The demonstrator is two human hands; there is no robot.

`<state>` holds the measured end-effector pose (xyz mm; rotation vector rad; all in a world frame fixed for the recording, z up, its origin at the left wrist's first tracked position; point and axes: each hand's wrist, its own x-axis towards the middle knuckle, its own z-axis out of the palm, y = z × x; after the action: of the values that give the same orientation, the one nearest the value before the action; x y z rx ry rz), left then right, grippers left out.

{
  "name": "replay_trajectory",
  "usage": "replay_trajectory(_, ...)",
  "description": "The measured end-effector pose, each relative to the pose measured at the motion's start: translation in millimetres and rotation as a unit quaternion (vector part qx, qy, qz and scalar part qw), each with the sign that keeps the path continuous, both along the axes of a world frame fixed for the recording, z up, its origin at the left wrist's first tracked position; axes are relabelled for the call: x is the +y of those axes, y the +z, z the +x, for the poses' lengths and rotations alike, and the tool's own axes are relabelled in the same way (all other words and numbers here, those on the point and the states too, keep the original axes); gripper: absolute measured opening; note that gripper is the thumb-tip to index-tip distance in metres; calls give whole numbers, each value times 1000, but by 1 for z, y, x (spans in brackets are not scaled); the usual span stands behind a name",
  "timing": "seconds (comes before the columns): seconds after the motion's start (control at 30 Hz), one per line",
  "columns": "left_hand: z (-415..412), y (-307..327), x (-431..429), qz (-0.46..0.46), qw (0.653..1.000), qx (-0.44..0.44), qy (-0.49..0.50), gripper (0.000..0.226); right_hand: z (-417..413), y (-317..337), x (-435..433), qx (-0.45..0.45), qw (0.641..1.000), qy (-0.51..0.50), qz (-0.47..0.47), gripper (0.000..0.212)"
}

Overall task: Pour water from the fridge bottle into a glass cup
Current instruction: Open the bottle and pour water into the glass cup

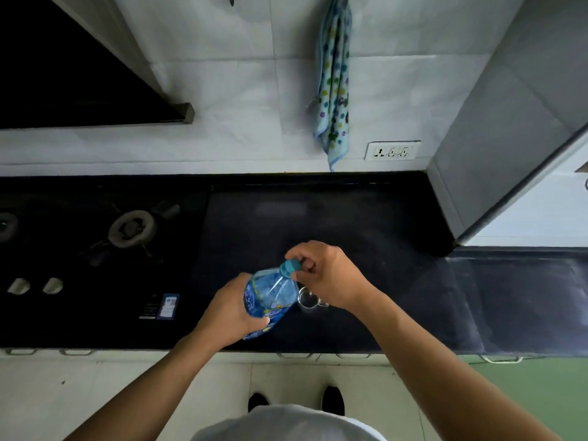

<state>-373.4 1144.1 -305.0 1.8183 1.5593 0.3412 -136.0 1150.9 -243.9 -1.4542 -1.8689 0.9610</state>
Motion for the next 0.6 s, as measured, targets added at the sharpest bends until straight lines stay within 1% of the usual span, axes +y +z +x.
replay_trajectory(0.13, 0, 7, 2, 13, 1000, 2, 0, 55, 0, 11, 11, -63, 994, 70, 50, 33)
replay_trajectory(0.2, 1, 9, 3, 19, 1000, -1, 2, 56, 0, 15, 16, -90, 991, 77, 55, 32)
replay_trajectory(0.3, 1, 13, 5, 27, 1000, -2, 2, 57, -3, 23, 22, -142, 987, 52, 49, 8)
replay_trajectory(0.37, 2, 13, 6, 29, 1000, -4, -4, 57, -6, 26, 27, -189, 982, 17, 18, 37)
replay_trajectory(0.4, 3, 14, 7, 28, 1000, -4, -8, 57, -8, 28, 28, -235, 972, 6, 12, 48)
replay_trajectory(0.47, 2, 14, 8, 26, 1000, -2, -16, 59, -13, 30, 29, -317, 948, -10, 19, 63)
replay_trajectory(0.5, 2, 14, 8, 25, 1000, -3, -18, 60, -14, 30, 28, -316, 948, -29, 20, 68)
replay_trajectory(0.53, 1, 13, 9, 23, 1000, -5, -20, 61, -14, 30, 27, -290, 956, -43, 14, 69)
replay_trajectory(0.57, 0, 13, 10, 24, 999, -6, -22, 61, -12, 31, 26, -248, 968, -50, -1, 65)
replay_trajectory(0.6, 0, 13, 11, 25, 999, -6, -23, 61, -8, 32, 25, -203, 978, -37, -26, 52)
